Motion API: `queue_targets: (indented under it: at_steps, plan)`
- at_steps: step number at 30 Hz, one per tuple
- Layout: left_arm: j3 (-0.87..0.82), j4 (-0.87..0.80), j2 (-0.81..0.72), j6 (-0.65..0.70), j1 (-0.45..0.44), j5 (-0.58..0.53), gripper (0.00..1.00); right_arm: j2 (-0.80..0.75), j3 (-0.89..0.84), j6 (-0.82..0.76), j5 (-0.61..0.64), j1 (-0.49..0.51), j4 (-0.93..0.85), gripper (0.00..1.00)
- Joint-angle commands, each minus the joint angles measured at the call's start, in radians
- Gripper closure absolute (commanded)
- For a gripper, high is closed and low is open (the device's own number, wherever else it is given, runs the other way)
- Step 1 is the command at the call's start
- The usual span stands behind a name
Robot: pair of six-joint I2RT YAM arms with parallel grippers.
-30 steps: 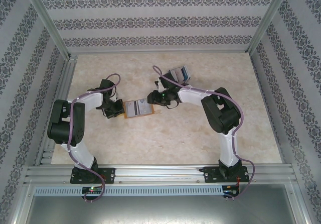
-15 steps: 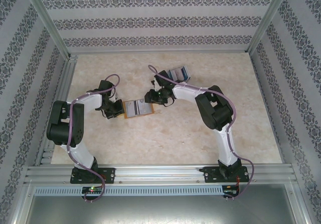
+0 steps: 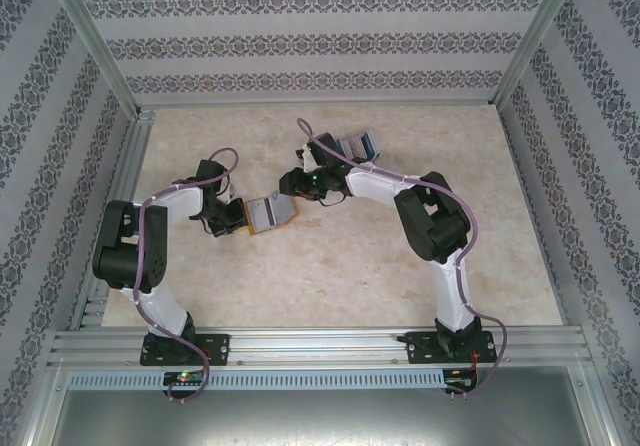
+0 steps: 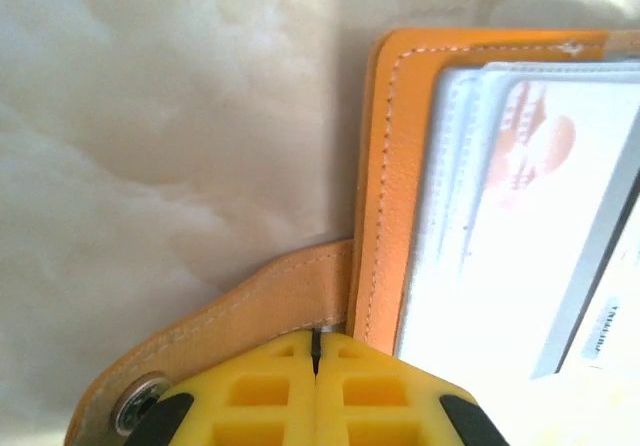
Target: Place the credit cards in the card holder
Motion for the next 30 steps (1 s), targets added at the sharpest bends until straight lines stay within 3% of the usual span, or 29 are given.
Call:
queue_targets:
  at_steps: [1,15,24,30]
  plan:
    - [-0.028,0.030,0.040,0.001,-0.009,0.025,0.95,-0.037,-0.010,0.044,-0.094,0.026,0.064,0.55]
    - [-0.012,0.005,0.013,0.001,-0.009,0.015,0.95,0.118,0.095,0.113,-0.188,0.089,0.111,0.55]
    - [-0.013,-0.057,-0.281,-0.072,-0.007,-0.159,0.95,0.157,0.106,0.096,-0.170,0.097,0.079,0.55]
    - [0.032,-0.064,-0.292,-0.093,-0.007,-0.108,0.90,0.126,0.103,0.084,-0.170,0.094,0.074,0.55]
